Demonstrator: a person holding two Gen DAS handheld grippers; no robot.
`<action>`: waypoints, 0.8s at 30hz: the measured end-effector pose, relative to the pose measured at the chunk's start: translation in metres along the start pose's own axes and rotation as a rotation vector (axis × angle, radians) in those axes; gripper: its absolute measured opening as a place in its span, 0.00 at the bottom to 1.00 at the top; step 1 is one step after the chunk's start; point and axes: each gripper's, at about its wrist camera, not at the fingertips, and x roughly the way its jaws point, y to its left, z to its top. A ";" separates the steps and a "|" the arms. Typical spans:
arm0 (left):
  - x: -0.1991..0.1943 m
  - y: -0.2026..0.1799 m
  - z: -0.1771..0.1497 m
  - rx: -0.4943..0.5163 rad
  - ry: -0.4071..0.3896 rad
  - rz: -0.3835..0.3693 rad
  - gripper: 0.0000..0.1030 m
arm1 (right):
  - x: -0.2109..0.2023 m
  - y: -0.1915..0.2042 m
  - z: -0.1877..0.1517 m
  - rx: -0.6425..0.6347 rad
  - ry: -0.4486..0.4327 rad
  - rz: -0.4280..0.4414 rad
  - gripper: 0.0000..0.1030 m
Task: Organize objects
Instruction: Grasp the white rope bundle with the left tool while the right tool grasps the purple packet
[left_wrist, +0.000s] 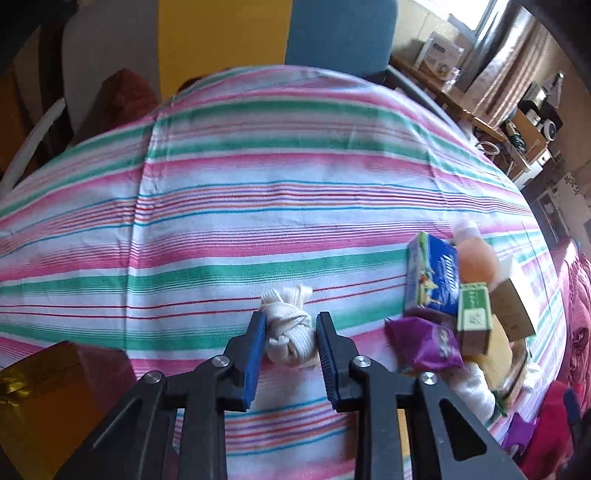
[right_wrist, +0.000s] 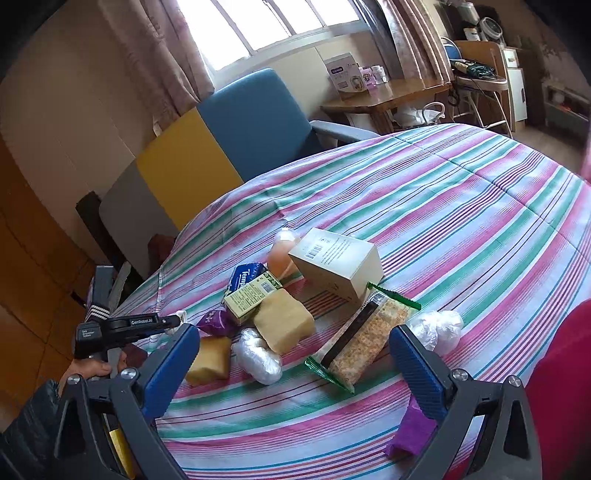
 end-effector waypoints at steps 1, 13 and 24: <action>-0.011 -0.002 -0.006 0.017 -0.018 -0.007 0.22 | 0.000 -0.001 0.000 0.003 0.006 0.000 1.00; -0.086 -0.019 -0.042 0.154 -0.135 -0.105 0.16 | 0.004 -0.029 0.019 -0.026 0.263 -0.091 0.96; -0.107 -0.029 -0.071 0.168 -0.152 -0.226 0.16 | 0.046 -0.009 -0.028 -0.590 0.756 -0.267 0.92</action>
